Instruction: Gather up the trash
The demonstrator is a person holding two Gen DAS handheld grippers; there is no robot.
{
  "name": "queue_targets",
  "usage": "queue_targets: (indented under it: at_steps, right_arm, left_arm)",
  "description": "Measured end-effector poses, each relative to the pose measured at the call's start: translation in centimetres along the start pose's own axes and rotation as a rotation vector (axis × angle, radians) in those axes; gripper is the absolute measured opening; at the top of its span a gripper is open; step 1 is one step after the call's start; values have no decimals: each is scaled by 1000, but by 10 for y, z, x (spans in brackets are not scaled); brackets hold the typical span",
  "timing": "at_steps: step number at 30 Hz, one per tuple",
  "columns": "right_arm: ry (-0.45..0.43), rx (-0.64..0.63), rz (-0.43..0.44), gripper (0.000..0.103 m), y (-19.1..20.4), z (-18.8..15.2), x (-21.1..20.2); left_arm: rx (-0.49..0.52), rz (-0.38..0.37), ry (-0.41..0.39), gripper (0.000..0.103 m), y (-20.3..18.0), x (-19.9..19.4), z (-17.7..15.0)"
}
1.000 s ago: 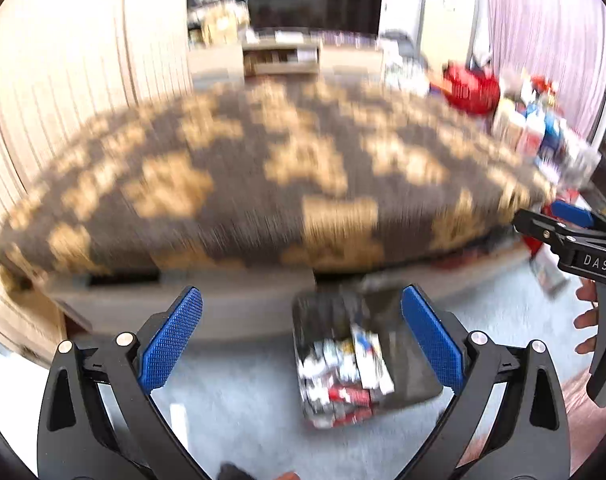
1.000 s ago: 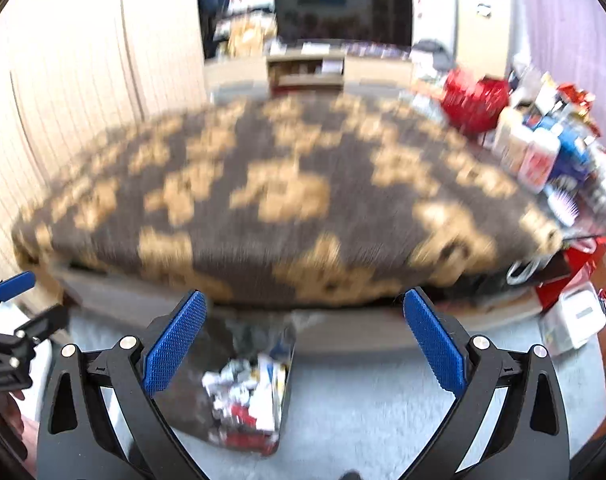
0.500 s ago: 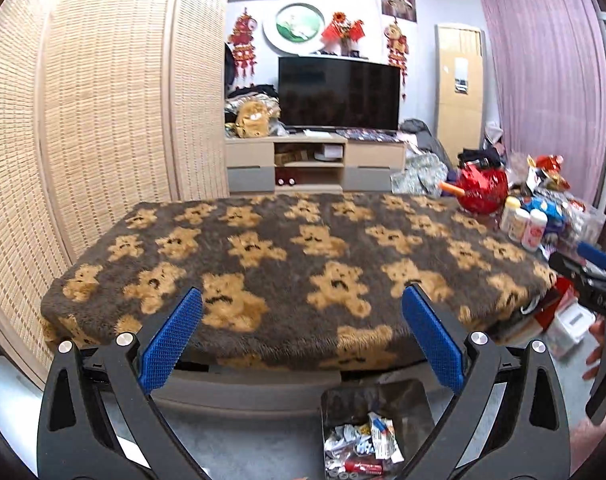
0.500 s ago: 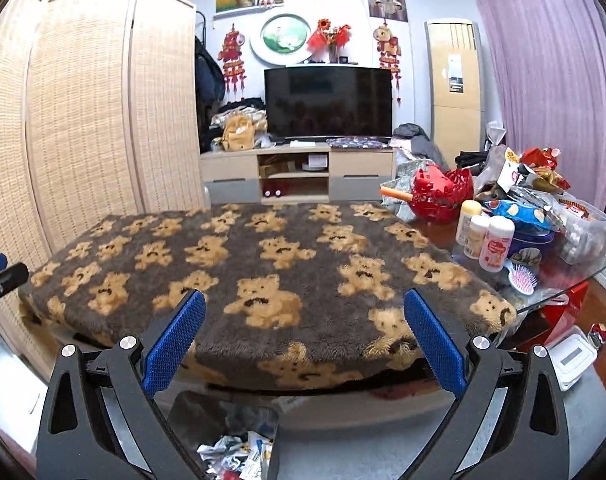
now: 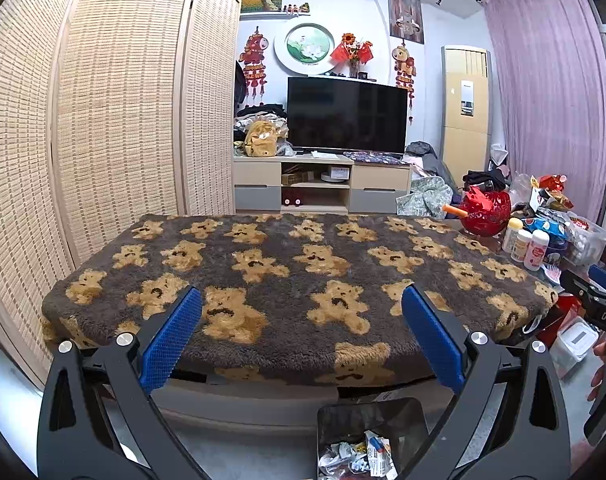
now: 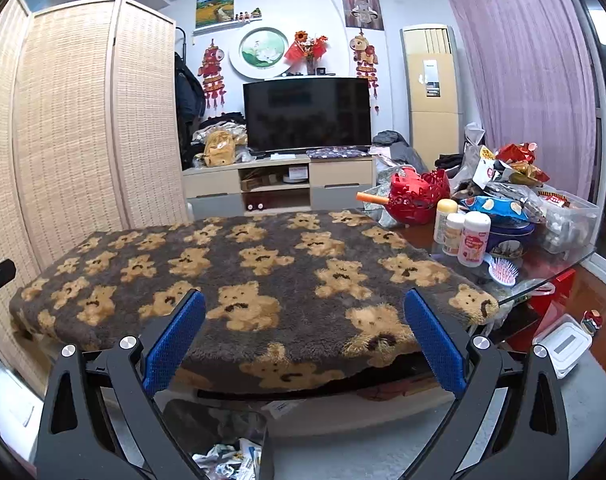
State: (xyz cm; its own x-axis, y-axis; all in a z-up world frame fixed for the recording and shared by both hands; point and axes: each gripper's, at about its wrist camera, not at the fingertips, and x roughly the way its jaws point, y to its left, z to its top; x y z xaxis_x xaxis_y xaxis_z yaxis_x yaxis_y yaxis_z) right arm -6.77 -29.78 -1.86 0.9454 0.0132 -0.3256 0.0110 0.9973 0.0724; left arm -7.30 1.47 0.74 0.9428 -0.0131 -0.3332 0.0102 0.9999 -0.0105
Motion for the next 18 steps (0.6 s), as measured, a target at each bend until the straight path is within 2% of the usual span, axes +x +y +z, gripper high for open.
queue_targets:
  at_steps: [9, 18]
  right_arm:
    - [5, -22, -6, 100, 5, -6, 2]
    - [-31, -38, -3, 100, 12, -7, -3]
  left_arm:
    - [0, 3, 8, 95, 0, 2, -8]
    - [-2, -2, 2, 95, 0, 1, -11]
